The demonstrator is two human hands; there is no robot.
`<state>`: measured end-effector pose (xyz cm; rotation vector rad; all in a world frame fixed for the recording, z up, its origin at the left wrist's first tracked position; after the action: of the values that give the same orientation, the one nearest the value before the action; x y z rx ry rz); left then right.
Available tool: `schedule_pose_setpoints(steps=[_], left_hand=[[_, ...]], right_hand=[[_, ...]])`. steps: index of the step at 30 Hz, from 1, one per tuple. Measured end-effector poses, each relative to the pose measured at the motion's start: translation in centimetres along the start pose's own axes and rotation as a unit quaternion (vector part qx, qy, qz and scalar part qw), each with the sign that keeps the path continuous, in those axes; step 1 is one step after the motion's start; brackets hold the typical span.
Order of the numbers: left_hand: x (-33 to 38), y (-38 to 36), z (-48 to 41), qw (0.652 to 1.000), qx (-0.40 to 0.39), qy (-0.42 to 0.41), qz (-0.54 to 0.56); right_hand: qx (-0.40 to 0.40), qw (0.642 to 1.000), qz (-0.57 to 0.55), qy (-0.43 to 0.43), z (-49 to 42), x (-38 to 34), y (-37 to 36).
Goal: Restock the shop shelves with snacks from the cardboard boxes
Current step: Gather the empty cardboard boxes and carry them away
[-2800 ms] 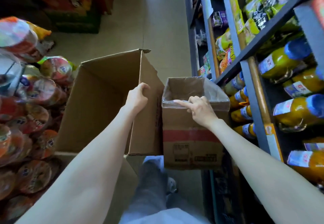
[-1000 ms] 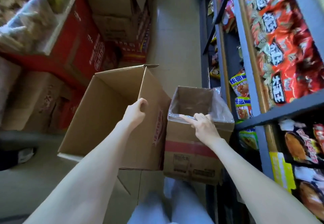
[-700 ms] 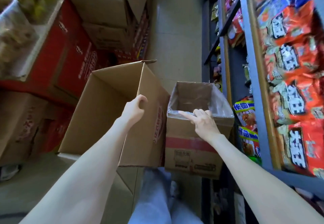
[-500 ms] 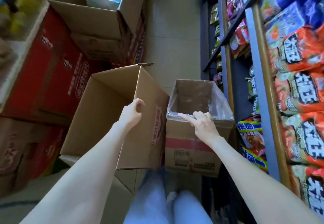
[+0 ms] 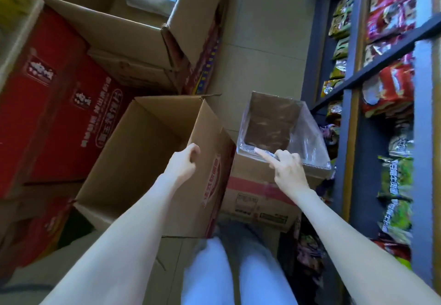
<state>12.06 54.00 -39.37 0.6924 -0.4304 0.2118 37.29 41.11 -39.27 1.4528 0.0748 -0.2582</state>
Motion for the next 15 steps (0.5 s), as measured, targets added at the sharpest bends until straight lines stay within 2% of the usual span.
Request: schedule_pose_setpoints(steps=[5,12,15], left_hand=[[-2.7,-2.2,-7.1,1.0,0.001,0.03,0.007],[-8.8,-6.1,-15.9,0.998,0.017,0.038,-0.036],[-10.8,-7.7,-18.5,0.996,0.01,0.048,-0.069]], right_hand=[[0.003,1.0,0.006,0.018,-5.0,0.9,-4.6],[0.102,0.995,0.006,0.001,-7.1,0.7,-12.4],[0.118,0.993,-0.011,-0.007,-6.1,-0.1,-15.8]])
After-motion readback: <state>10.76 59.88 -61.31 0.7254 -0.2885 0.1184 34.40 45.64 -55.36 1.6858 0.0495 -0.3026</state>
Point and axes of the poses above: each hand's wrist, its own z-axis away from the middle knuckle, its own y-axis out of the back of the hand, x = y × z, the point moved 5 cm from there along -z, towards the middle knuckle, and after that the axes turned 5 degrees about -x, right-handed, at the moved point
